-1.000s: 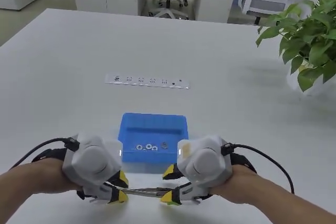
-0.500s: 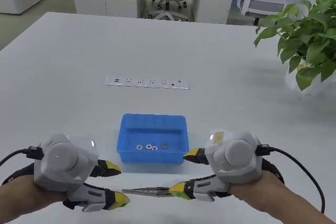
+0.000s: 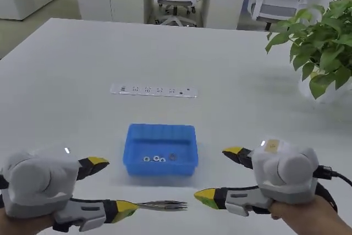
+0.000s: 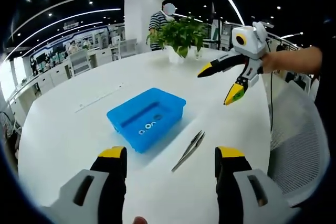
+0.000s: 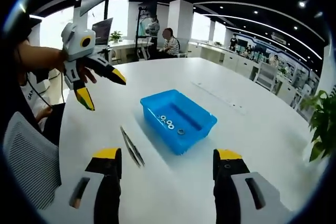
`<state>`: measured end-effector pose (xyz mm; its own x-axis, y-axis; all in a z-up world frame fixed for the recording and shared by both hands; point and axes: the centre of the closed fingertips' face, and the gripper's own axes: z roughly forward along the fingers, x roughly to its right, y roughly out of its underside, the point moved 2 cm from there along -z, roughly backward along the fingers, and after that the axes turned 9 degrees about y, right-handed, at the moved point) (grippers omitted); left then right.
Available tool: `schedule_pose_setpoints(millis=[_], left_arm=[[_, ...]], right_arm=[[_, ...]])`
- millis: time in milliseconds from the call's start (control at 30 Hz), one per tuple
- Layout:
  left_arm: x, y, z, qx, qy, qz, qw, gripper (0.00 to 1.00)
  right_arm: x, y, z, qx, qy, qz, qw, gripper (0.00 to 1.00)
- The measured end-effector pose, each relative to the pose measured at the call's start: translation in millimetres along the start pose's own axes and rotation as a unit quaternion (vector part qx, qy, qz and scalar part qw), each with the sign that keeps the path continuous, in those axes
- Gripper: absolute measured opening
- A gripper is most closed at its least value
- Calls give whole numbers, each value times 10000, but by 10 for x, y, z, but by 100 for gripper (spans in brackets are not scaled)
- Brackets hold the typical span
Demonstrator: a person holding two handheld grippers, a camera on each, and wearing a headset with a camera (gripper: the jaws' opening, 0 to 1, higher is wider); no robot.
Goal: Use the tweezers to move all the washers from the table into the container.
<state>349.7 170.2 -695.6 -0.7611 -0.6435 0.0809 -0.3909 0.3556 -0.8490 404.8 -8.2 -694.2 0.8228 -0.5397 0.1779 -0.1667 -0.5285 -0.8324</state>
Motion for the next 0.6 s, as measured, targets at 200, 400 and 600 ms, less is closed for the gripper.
schedule_pose_setpoints(millis=[200, 400, 600], left_arm=[[63, -14, -73, 100, -61, 101, 9999, 84], [90, 2, -86, 46, -40, 145, 9999, 94], [99, 37, -76, -53, -6, 195, 9998, 99]], right_arm=[[-28, -11, -135, 143, 119, 198, 9996, 85], [-134, 67, -180, 118, 58, 279, 9995, 96], [-201, 97, -194, 86, -74, 325, 9994, 100]])
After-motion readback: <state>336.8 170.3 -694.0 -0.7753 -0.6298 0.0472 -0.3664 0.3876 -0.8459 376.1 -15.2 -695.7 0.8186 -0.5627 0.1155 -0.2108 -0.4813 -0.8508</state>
